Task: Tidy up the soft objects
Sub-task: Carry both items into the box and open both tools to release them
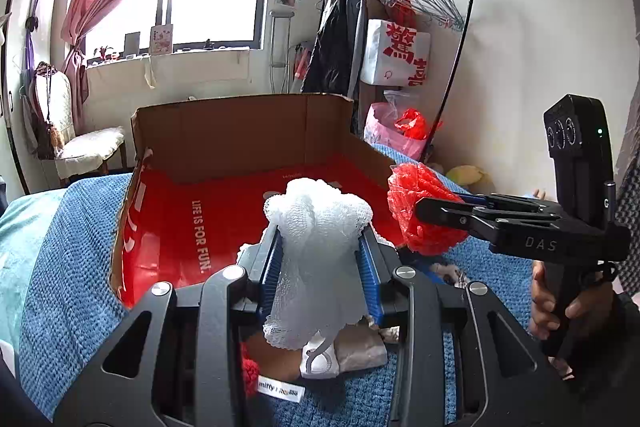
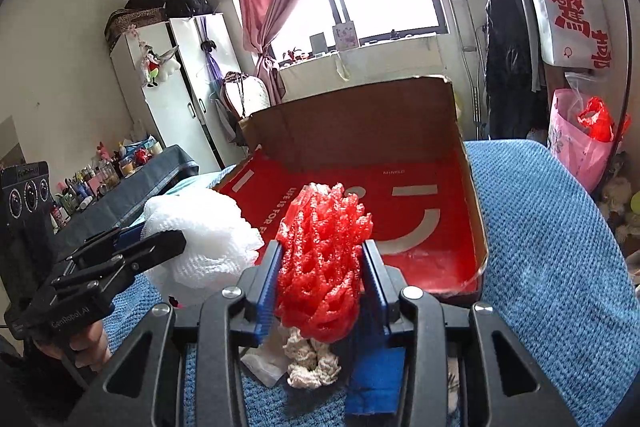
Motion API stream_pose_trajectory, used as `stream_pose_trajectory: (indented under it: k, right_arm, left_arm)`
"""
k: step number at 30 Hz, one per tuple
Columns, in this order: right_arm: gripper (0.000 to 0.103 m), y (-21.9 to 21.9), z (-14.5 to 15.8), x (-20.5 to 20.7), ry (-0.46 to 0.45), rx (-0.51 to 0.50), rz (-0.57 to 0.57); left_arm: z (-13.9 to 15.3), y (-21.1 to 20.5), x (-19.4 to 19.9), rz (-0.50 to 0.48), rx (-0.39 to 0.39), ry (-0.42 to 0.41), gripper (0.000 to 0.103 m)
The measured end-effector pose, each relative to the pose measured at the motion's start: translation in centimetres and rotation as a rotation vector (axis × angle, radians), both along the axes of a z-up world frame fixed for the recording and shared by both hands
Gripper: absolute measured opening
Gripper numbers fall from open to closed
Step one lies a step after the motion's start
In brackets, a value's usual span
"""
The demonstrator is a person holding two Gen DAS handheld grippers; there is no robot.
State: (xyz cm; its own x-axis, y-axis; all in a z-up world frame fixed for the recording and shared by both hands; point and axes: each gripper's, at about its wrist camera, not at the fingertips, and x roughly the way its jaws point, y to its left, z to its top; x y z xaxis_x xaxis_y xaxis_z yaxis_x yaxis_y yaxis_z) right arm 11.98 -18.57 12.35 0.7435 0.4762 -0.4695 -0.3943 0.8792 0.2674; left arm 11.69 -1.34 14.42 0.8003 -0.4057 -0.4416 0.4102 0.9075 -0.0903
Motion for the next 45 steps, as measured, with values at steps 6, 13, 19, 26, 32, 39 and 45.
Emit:
stream_pose_trajectory:
  k: [6, 13, 19, 26, 32, 39, 45]
  right_arm:
    - [0.041, 1.6, 3.1, 5.2, -0.016, -0.061, 0.011]
    - [0.041, 5.0, 3.4, 14.8, 0.075, -0.222, -0.011]
    - [0.042, 6.9, 1.0, 21.8, 0.2, -0.321, -0.03]
    - [0.042, 7.1, -2.2, 26.8, 0.334, -0.375, -0.05]
    - [0.042, 7.0, -3.5, 28.0, 0.375, -0.384, -0.042]
    - [0.044, 6.5, -4.1, 28.2, 0.398, -0.371, -0.036]
    - [0.046, 6.9, -4.2, 27.9, 0.401, -0.377, -0.033]
  left_arm:
    - [1.9, 0.7, 5.9, -0.007, 0.045, 0.012, 0.033]
    - [1.1, 0.6, 15.9, 0.031, 0.124, 0.152, 0.033]
    - [-0.6, -0.3, 21.9, 0.062, 0.181, 0.234, 0.033]
    - [-2.4, -1.2, 25.5, 0.08, 0.232, 0.28, 0.033]
    - [-3.2, -1.8, 26.5, 0.063, 0.251, 0.287, 0.033]
    - [-3.6, -2.4, 27.0, 0.069, 0.267, 0.275, 0.036]
    - [-3.5, -2.1, 27.1, 0.08, 0.25, 0.285, 0.04]
